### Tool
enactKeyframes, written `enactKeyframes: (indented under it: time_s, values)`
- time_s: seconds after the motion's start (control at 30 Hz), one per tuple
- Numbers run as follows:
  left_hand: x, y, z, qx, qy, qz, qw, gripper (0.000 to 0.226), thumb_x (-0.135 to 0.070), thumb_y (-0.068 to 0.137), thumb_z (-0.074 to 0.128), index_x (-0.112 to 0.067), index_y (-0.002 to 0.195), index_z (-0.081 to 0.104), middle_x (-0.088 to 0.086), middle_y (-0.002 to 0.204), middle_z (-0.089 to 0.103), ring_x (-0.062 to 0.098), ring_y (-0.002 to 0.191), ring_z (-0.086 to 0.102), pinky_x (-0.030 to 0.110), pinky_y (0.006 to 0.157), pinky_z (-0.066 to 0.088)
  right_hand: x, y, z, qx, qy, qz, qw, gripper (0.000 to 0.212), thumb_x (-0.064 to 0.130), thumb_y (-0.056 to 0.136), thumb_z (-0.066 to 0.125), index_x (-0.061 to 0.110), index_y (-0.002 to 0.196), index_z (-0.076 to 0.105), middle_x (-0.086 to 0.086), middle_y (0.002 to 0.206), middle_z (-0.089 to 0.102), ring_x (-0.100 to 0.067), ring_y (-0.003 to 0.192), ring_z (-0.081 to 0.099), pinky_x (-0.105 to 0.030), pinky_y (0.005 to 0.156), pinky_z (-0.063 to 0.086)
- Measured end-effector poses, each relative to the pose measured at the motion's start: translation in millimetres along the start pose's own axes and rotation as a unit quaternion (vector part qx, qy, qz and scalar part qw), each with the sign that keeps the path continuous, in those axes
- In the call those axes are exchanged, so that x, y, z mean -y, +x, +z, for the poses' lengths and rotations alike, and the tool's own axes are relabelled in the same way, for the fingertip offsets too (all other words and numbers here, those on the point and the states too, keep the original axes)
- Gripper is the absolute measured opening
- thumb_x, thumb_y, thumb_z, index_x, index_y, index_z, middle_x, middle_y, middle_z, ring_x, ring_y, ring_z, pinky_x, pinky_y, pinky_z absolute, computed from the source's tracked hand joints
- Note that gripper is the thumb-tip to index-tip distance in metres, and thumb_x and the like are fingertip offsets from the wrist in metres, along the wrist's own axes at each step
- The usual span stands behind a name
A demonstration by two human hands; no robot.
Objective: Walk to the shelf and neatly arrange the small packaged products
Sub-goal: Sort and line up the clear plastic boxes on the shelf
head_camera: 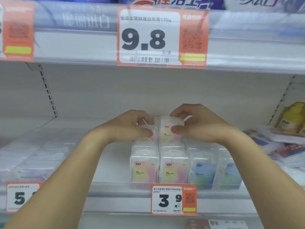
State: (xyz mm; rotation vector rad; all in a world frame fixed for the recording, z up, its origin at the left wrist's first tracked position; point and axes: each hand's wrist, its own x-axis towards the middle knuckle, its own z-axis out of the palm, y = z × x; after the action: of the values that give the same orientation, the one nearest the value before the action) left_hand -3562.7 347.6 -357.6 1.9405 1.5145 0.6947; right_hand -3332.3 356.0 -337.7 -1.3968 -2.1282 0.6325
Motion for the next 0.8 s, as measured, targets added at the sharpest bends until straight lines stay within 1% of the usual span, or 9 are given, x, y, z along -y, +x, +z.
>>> enactKeyframes:
  time_s: [0.1, 0.17, 0.2, 0.3, 0.43, 0.5, 0.6, 0.67, 0.8]
  values:
    - [-1.0, -1.0, -1.3, 0.058, 0.012, -0.024, 0.998, 0.023, -0.034, 0.082, 0.071, -0.032, 0.104, 0.068, -0.009, 0.099, 0.067, -0.004, 0.064, 0.061, 0.013, 0.056, 0.045, -1.7, -1.7, -1.0, 0.043, -0.012, 0.012, 0.999, 0.032, 0.035, 0.076, 0.081, 0.035, 0.106, 0.07, 0.014, 0.107, 0.067, -0.004, 0.091, 0.066, -0.022, 0.086, 0.052]
    - [-2.7, 0.2, -1.8, 0.073, 0.024, -0.035, 0.996, 0.014, -0.034, 0.086, 0.066, -0.029, 0.098, 0.072, -0.011, 0.092, 0.069, -0.003, 0.068, 0.061, 0.01, 0.055, 0.045, -0.4, -1.8, -2.7, 0.079, -0.031, 0.014, 0.996, 0.026, 0.043, 0.077, 0.078, 0.033, 0.1, 0.074, 0.015, 0.101, 0.071, -0.002, 0.096, 0.066, -0.024, 0.092, 0.051]
    - [-4.3, 0.0, -2.1, 0.076, 0.023, -0.042, 0.996, 0.013, -0.037, 0.088, 0.063, -0.029, 0.088, 0.074, -0.013, 0.084, 0.069, 0.002, 0.07, 0.061, 0.012, 0.058, 0.045, 1.4, -1.9, -2.4, 0.094, -0.042, 0.011, 0.995, 0.025, 0.049, 0.077, 0.076, 0.033, 0.096, 0.075, 0.016, 0.097, 0.073, -0.001, 0.096, 0.067, -0.025, 0.093, 0.051]
    - [-4.6, 1.7, -1.3, 0.085, 0.019, -0.051, 0.995, 0.04, -0.047, 0.092, 0.055, -0.032, 0.056, 0.064, -0.017, 0.058, 0.055, 0.008, 0.063, 0.054, 0.02, 0.065, 0.043, 7.1, -3.2, 1.2, 0.111, -0.088, 0.007, 0.99, 0.041, 0.068, 0.082, 0.059, 0.034, 0.096, 0.074, 0.015, 0.1, 0.072, -0.004, 0.098, 0.065, -0.029, 0.094, 0.051]
    - [-6.1, 3.1, 1.3, 0.097, 0.073, -0.056, 0.991, 0.032, -0.058, 0.088, 0.054, -0.031, 0.084, 0.07, -0.01, 0.082, 0.064, 0.011, 0.077, 0.058, 0.024, 0.07, 0.046, 11.0, -2.4, 10.9, 0.112, -0.129, 0.016, 0.985, 0.048, 0.067, 0.093, 0.041, 0.03, 0.108, 0.069, 0.006, 0.111, 0.068, -0.014, 0.103, 0.062, -0.034, 0.096, 0.049]
    - [-7.7, 3.4, 2.8, 0.096, 0.08, -0.062, 0.99, 0.032, -0.059, 0.088, 0.053, -0.032, 0.088, 0.071, -0.011, 0.083, 0.064, 0.01, 0.076, 0.059, 0.022, 0.067, 0.046, 12.2, 0.1, 17.4, 0.126, -0.153, 0.009, 0.98, 0.041, 0.058, 0.096, 0.044, 0.027, 0.111, 0.067, 0.005, 0.113, 0.067, -0.015, 0.102, 0.061, -0.035, 0.095, 0.049]
    - [-10.9, 2.7, 3.8, 0.102, 0.087, -0.053, 0.99, 0.032, -0.057, 0.089, 0.052, -0.031, 0.092, 0.071, -0.011, 0.091, 0.066, 0.011, 0.087, 0.061, 0.026, 0.076, 0.051, 11.2, 3.0, 22.4, 0.134, -0.179, 0.008, 0.975, 0.036, 0.053, 0.098, 0.044, 0.027, 0.111, 0.065, 0.006, 0.111, 0.065, -0.018, 0.102, 0.06, -0.038, 0.094, 0.049]
    - [-11.7, 1.4, 3.3, 0.108, 0.085, -0.054, 0.989, 0.032, -0.056, 0.09, 0.052, -0.03, 0.092, 0.07, -0.01, 0.087, 0.064, 0.011, 0.082, 0.059, 0.024, 0.073, 0.047, 9.9, 3.9, 21.9, 0.134, -0.184, 0.014, 0.974, 0.036, 0.052, 0.098, 0.043, 0.025, 0.108, 0.065, 0.005, 0.108, 0.065, -0.019, 0.1, 0.06, -0.038, 0.094, 0.048]
    - [-10.8, -0.7, 0.9, 0.12, 0.066, -0.07, 0.988, 0.034, -0.057, 0.091, 0.05, -0.031, 0.095, 0.071, -0.014, 0.087, 0.064, 0.009, 0.079, 0.059, 0.02, 0.071, 0.045, 11.6, 3.4, 22.1, 0.147, -0.175, 0.018, 0.973, 0.041, 0.045, 0.103, 0.036, 0.015, 0.104, 0.064, 0.0, 0.098, 0.066, -0.014, 0.088, 0.058, -0.032, 0.091, 0.031]
